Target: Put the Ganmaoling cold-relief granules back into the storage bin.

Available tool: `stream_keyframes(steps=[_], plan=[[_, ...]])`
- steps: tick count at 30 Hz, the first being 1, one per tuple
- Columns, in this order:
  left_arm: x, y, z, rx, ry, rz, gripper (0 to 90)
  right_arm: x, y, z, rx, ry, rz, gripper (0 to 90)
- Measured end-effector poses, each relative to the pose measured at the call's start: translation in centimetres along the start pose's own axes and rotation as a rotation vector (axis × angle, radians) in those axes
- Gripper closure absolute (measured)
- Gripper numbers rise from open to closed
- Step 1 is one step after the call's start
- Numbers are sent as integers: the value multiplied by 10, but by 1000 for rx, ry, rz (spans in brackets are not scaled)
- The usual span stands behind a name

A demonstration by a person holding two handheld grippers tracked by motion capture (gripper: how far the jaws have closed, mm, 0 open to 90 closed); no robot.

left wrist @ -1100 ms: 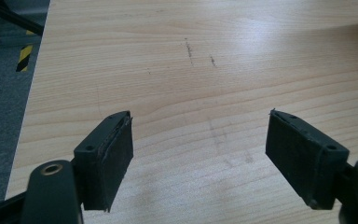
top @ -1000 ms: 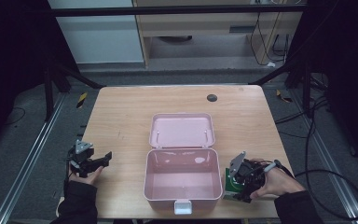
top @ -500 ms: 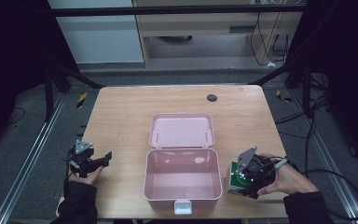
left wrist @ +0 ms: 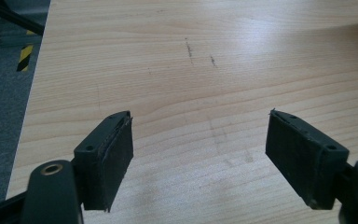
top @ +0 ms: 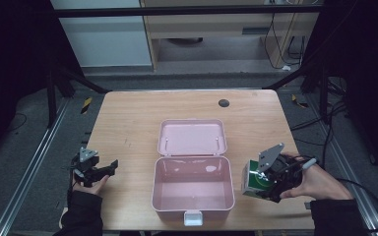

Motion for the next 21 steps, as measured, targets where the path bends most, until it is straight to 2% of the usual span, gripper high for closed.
stream_keyframes(steps=[4,8,21], plan=[[0,0,0,-1,0,0,223,-3,18,10,9,12,-17,162],[0,0,0,0,0,0,223,-3,29,20,-3,20,-16,162],[0,0,0,-5,4,0,223,-3,48,50,-14,58,-27,163]])
Point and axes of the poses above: each handheld gripper's, and its own axes: y roughly backward along the jaws, z roughly out of its top, x roughly to its left, the point moved 1 cm from there along -y, roughly forward along the jaws, and after that the axes turned 6 degrees about y, right-handed, at the moved point
